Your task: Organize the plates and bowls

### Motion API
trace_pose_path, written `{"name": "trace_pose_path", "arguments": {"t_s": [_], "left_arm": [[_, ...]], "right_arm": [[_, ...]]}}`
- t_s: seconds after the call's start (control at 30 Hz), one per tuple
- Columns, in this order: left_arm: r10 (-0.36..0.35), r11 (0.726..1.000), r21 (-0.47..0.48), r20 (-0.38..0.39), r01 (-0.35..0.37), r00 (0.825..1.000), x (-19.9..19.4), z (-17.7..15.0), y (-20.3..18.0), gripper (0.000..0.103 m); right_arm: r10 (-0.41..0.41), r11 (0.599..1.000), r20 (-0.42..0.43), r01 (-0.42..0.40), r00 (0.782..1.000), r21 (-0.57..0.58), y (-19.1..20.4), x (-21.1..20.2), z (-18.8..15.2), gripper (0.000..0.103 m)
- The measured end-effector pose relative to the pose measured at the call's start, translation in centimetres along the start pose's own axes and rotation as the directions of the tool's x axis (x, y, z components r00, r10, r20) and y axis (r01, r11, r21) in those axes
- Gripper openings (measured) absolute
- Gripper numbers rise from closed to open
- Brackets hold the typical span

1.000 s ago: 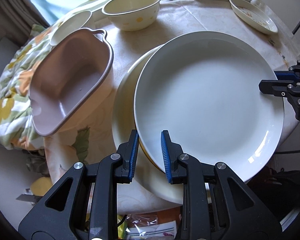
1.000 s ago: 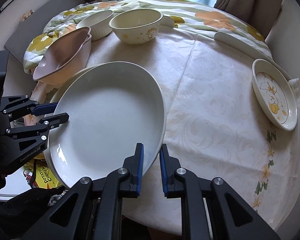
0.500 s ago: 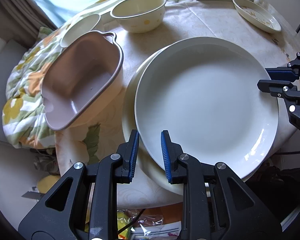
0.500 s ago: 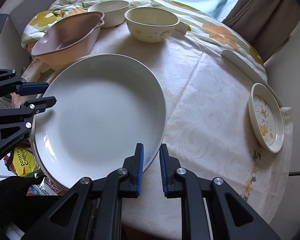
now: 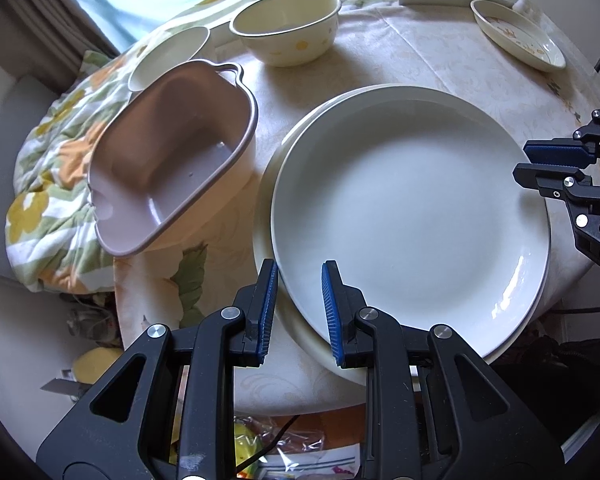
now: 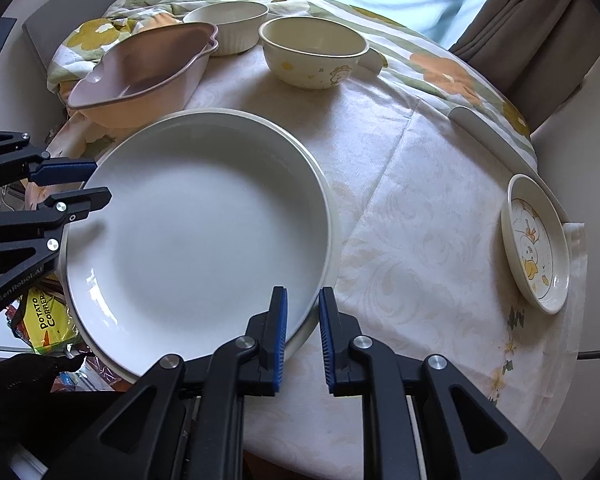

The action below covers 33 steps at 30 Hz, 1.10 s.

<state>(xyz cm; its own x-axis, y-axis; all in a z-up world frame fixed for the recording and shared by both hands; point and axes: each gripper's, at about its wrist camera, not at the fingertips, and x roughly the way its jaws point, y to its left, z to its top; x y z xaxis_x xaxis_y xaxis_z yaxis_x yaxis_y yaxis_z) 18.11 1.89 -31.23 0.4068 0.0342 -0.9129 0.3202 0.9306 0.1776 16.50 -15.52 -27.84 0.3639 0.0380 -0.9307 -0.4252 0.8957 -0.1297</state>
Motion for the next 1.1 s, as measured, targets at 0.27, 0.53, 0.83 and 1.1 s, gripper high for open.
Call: {"name": "trace_pose_path", "arguments": {"t_s": [0.27,0.53,0.83,1.1], "left_arm": [[0.061,0.998,0.011,0.079,-0.062,0.995,-2.2,0.9,0.2,0.021],[0.021,0.999,0.046,0.132,-0.027,0.991,-3.8,1.8,-0.1,0.022],[-0.142,0.988,0.091,0.205,0.126,0.968,-5.9,3.9,-1.4,0.100],[-0.329,0.932,0.243,0.267,0.268,0.906,-8.2,10.0,-5.8,0.100]], "right_arm": [[0.053,0.988,0.065,-0.062,0.996,0.141,-2.0,-1.8,-0.1,0.019],[0.053,0.960,0.137,-0.089,0.989,0.264,-3.6,-3.8,-1.4,0.074],[-0.001,0.913,0.167,-0.067,0.986,0.403,-6.2,-6.1,-4.2,0.074],[-0.080,0.768,0.229,-0.087,0.970,0.635,-11.8,-10.2,-9.6,0.100]]}}
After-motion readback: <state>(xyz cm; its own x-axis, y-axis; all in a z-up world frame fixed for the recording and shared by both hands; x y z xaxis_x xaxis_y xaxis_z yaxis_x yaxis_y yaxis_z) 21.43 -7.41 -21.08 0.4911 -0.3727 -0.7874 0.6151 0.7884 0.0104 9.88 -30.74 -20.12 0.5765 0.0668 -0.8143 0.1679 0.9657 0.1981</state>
